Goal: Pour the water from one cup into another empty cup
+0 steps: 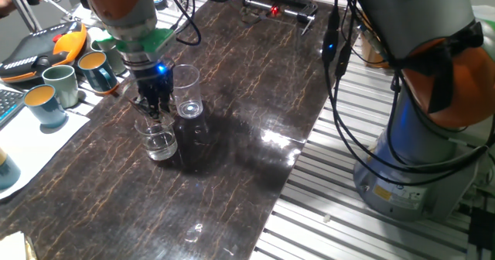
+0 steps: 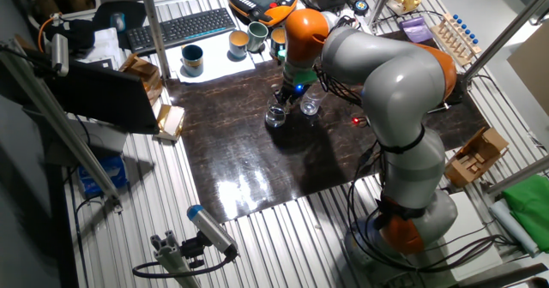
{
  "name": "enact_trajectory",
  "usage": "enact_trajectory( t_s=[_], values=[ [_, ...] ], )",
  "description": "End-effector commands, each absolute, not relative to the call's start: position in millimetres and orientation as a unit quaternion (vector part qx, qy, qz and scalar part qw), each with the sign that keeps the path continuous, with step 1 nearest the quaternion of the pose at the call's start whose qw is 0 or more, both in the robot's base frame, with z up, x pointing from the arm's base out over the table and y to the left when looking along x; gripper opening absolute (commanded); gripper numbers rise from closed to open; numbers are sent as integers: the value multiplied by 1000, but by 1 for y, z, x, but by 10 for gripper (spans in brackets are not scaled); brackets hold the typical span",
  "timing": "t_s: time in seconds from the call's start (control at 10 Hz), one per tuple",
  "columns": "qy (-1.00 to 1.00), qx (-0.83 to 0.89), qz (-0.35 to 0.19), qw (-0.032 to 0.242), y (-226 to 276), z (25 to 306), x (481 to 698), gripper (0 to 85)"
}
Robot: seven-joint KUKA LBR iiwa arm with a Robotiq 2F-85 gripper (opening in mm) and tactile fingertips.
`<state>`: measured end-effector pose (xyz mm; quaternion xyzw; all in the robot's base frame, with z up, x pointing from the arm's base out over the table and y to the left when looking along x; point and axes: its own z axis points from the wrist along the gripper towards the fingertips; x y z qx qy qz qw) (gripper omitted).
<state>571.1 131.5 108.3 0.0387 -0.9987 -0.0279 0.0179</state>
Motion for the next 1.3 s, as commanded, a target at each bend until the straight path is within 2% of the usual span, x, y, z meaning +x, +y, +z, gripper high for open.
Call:
enact_trajectory(
  t_s=[0.0,0.3,0.5,1.0,1.2],
  values=[
    [-999,41,-30,19,132,108,571,233],
    [-998,46,-32,20,132,108,571,143],
    [-998,51,-39,23,132,108,571,27],
    [-997,52,-43,28,133,112,571,7],
    [-997,42,-51,27,133,122,571,7]
  ],
)
